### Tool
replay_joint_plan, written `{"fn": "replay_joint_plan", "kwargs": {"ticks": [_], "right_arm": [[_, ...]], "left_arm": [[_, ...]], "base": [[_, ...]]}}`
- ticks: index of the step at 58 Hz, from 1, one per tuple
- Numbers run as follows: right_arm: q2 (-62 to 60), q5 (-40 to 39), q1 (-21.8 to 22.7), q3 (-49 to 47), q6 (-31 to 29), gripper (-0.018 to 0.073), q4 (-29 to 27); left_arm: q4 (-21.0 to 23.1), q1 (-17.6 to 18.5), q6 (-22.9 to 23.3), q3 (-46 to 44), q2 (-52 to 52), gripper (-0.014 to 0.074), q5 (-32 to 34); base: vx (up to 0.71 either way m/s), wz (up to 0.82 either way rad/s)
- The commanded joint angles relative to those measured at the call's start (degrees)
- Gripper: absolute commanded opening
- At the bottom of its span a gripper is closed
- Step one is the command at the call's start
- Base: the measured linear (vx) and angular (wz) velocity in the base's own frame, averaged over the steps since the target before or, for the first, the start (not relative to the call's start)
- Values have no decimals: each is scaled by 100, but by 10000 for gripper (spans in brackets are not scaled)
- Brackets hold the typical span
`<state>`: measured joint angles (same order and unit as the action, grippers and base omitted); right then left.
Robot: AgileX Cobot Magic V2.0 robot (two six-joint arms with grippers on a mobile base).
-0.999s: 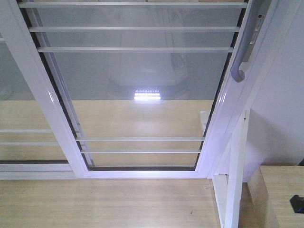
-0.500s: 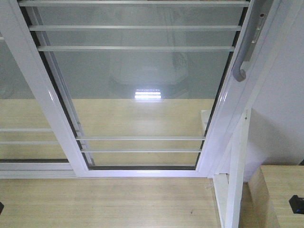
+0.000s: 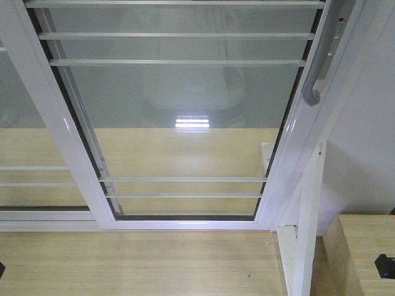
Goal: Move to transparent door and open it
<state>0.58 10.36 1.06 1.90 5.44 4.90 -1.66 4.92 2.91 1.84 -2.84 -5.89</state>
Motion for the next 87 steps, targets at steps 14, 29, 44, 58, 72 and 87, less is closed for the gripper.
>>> {"fn": "replay_joint_plan", "kwargs": {"ticks": [14,29,44,58,72,87], "right_arm": [[102,-462,24,4,-11,-6,36],[102,-671,24,4,-11,-6,89],[102,-1200,24,4,-11,-6,64],[102,-2811,24,-311,20,-6,-117],[932,-1186,24,-2416,-51,-6,77],[3066,-1449,24,-3528,-51,-6,424]], "left_arm": [[52,31,58,39,-92,-6,478],[52,30,63,39,-92,-6,819],[52,30,76,39,-92,-6,1809],[52,30,259,-294,-92,-6,2848],[31,30,28,-2141,-856,-4,1558],[3,30,-402,-3229,-2785,-3,1782]], "base": [[0,0],[0,0],[0,0],[0,0],[0,0],[0,0]]}}
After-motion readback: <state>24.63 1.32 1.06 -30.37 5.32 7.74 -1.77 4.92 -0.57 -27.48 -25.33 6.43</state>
